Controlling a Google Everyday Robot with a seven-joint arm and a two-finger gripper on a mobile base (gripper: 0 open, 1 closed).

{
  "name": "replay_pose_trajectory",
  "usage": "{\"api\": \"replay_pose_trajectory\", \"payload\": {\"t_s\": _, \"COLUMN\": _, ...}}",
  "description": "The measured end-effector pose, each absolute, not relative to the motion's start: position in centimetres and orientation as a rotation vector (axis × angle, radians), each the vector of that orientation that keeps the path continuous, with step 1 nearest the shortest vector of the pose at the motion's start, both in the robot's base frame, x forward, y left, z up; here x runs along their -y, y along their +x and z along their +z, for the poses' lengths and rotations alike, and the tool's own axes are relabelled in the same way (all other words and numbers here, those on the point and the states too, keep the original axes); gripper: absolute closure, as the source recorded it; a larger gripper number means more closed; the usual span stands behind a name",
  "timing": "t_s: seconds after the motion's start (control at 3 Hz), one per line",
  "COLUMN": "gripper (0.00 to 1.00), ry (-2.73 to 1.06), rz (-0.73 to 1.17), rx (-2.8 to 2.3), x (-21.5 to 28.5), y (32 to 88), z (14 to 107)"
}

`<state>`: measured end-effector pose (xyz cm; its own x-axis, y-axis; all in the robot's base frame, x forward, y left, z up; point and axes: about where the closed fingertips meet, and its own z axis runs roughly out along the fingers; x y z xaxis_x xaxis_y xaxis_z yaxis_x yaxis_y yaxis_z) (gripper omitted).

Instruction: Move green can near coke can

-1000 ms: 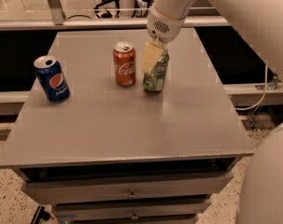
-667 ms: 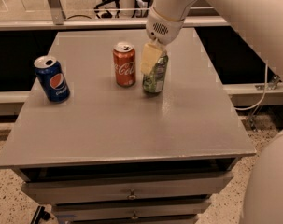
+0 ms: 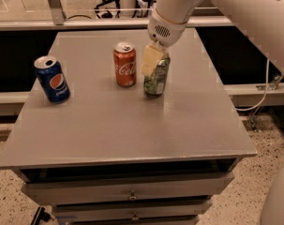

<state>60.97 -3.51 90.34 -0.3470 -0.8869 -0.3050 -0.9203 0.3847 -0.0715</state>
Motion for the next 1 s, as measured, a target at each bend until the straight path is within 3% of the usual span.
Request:
{"api": "replay_pose_trajectory", "payload": {"t_s": 0.67, "gripper": 0.12, "ry": -1.563, "rz": 0.152, "rx": -2.335, "x": 3.44, "y": 60.64, "z": 90.74}}
{"api": "replay_pose_trajectory", "payload": {"t_s": 1.0, "gripper": 0.0, "ry": -1.563, "rz": 0.152, "rx": -2.325, "x": 3.36, "y": 60.54, "z": 90.88}}
